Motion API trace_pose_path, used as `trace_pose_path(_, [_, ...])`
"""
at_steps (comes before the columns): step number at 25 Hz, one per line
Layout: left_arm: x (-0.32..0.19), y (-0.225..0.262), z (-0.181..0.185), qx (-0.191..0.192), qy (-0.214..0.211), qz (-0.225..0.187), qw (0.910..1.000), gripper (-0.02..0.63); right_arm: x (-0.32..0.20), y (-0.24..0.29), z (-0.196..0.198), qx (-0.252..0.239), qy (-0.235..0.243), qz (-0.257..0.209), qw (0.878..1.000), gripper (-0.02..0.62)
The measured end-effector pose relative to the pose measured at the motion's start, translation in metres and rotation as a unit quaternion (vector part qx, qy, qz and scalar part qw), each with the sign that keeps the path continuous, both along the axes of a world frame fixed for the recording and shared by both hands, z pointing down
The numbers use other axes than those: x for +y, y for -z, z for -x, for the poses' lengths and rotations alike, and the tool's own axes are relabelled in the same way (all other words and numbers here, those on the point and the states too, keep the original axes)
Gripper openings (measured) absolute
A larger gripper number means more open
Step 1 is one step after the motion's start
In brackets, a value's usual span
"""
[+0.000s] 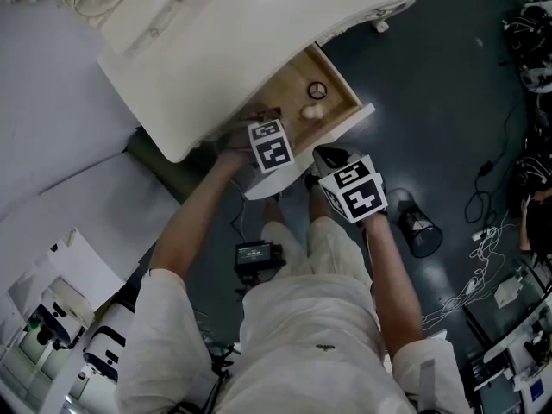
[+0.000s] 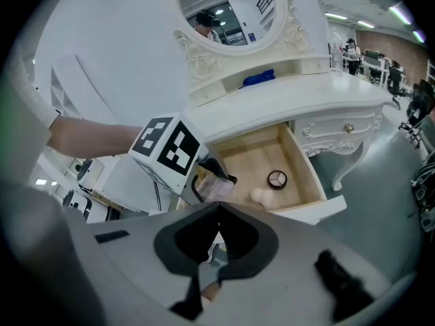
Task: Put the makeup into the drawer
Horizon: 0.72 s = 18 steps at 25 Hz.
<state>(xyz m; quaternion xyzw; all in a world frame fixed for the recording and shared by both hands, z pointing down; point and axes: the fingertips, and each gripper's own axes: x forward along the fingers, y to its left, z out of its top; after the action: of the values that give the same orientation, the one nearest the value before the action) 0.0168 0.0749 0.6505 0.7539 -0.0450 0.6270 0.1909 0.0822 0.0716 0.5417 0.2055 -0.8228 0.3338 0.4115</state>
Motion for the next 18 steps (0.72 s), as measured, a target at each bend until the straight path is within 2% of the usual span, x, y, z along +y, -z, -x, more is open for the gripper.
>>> trace_pose_path(8, [0.001,-0.033,0.003,-0.025,-0.016,-0.002,0.9995,0.377,0.004,-0.006,0.001,0.001,0.014,0.005,1.000,0.012])
trace_pose_path(18, [-0.007,-0.043,0.006,-0.030,0.004,-0.019,0.9994,0.379,0.006,-0.012,-0.001,0.001,0.017,0.014,1.000,0.012])
